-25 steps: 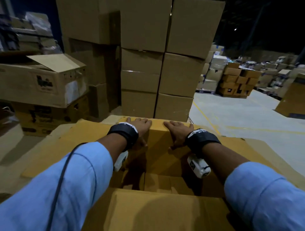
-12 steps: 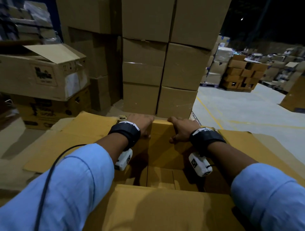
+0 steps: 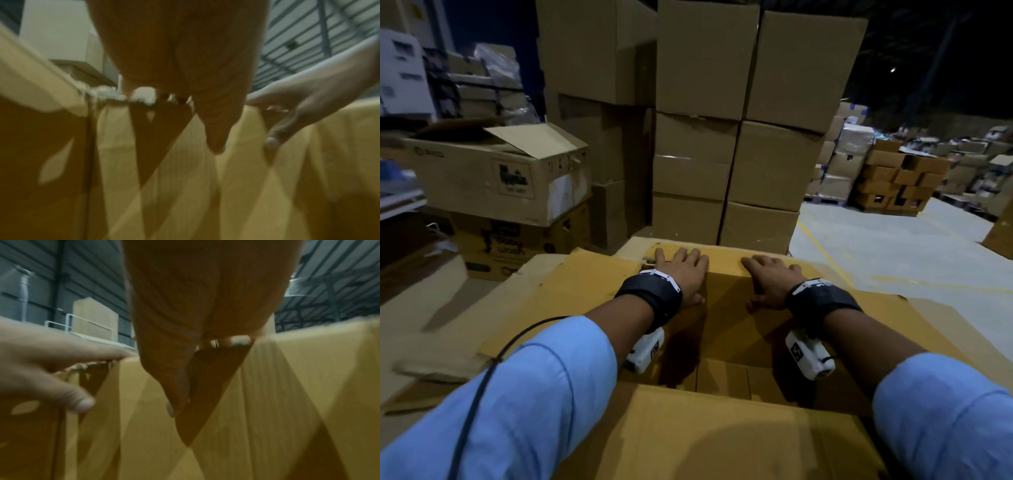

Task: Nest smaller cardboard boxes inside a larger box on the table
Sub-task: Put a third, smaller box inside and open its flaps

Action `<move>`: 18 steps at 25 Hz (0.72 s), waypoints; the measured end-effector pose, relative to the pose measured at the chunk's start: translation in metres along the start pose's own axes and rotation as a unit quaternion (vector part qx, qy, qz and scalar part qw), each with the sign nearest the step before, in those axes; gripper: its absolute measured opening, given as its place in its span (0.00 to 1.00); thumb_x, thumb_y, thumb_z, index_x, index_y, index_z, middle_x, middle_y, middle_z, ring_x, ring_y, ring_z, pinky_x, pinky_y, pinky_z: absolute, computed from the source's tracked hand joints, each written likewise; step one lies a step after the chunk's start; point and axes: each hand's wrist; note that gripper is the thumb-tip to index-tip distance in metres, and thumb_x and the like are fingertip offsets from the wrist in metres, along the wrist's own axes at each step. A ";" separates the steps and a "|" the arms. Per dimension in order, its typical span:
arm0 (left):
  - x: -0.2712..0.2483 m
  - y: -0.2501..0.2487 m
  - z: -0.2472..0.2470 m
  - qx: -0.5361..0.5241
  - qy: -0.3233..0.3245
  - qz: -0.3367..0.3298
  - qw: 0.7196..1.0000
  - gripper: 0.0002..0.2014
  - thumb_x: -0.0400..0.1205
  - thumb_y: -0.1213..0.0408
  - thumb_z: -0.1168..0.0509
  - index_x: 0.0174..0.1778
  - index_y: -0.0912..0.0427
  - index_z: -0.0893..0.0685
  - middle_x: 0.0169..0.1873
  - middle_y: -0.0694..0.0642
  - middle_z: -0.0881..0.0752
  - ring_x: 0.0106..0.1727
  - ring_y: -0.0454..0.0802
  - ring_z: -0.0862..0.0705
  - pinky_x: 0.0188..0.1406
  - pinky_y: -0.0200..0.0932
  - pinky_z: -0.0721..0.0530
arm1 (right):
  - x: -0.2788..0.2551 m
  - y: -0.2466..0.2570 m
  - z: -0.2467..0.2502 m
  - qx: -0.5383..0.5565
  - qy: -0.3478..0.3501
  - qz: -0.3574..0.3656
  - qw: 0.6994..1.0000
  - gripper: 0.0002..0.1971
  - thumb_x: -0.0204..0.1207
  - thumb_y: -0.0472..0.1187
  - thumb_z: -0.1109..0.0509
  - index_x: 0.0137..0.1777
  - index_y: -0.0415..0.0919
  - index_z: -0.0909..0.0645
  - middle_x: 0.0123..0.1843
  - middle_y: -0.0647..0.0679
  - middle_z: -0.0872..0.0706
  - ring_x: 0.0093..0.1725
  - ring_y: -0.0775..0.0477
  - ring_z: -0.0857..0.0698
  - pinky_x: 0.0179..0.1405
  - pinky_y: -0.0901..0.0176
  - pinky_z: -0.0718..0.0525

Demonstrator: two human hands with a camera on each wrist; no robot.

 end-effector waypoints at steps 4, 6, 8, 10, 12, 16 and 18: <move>-0.019 0.002 0.012 -0.008 0.053 0.056 0.997 0.48 0.81 0.41 0.33 0.88 0.51 0.56 0.87 0.55 0.63 0.86 0.66 0.63 0.73 0.87 0.51 | -0.015 0.007 0.020 0.004 -0.012 0.006 1.000 0.41 0.76 0.58 0.28 0.84 0.50 0.44 0.84 0.43 0.39 0.81 0.34 0.36 0.74 0.25 0.33; -0.032 0.000 0.024 0.004 0.086 0.089 0.992 0.48 0.80 0.37 0.34 0.88 0.53 0.54 0.87 0.60 0.63 0.85 0.73 0.61 0.78 0.80 0.47 | -0.026 0.014 0.029 0.005 -0.014 0.017 1.000 0.39 0.79 0.57 0.30 0.85 0.51 0.44 0.86 0.44 0.42 0.82 0.34 0.38 0.75 0.26 0.35; -0.045 0.000 0.029 0.022 0.111 0.103 0.988 0.49 0.78 0.33 0.35 0.87 0.53 0.50 0.87 0.64 0.59 0.85 0.74 0.52 0.80 0.72 0.43 | -0.034 0.020 0.034 0.002 -0.009 0.035 0.999 0.39 0.79 0.58 0.31 0.85 0.52 0.44 0.86 0.45 0.40 0.82 0.35 0.37 0.75 0.27 0.34; -0.053 0.005 0.024 0.025 0.122 0.109 0.986 0.51 0.75 0.30 0.34 0.87 0.52 0.48 0.87 0.64 0.53 0.84 0.73 0.44 0.78 0.69 0.35 | -0.044 0.028 0.033 -0.001 0.002 0.052 0.999 0.38 0.79 0.59 0.32 0.85 0.52 0.42 0.84 0.45 0.37 0.80 0.36 0.34 0.73 0.28 0.32; -0.052 0.014 0.010 0.006 0.130 0.121 0.984 0.56 0.70 0.28 0.32 0.87 0.52 0.47 0.87 0.63 0.48 0.83 0.73 0.40 0.76 0.70 0.31 | -0.052 0.035 0.031 -0.005 0.012 0.063 0.998 0.37 0.79 0.60 0.32 0.84 0.52 0.42 0.83 0.45 0.36 0.79 0.37 0.33 0.71 0.29 0.30; -0.037 0.020 -0.019 -0.013 0.130 0.151 0.980 0.69 0.53 0.23 0.33 0.87 0.44 0.56 0.87 0.59 0.61 0.84 0.76 0.55 0.74 0.85 0.45 | -0.065 0.036 0.031 -0.013 0.018 0.064 0.998 0.38 0.79 0.61 0.33 0.85 0.53 0.44 0.84 0.46 0.37 0.80 0.37 0.34 0.71 0.30 0.29; -0.018 0.028 -0.042 -0.052 0.115 0.182 0.975 0.70 0.49 0.26 0.30 0.87 0.42 0.54 0.87 0.56 0.60 0.85 0.74 0.55 0.71 0.89 0.51 | -0.069 0.031 0.030 -0.007 0.020 0.057 0.998 0.39 0.79 0.60 0.32 0.86 0.53 0.45 0.85 0.46 0.38 0.80 0.37 0.35 0.72 0.30 0.30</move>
Point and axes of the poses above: each hand's wrist, its own x-axis towards the middle knuckle, its own z-axis out of the back of the hand, y = z × x
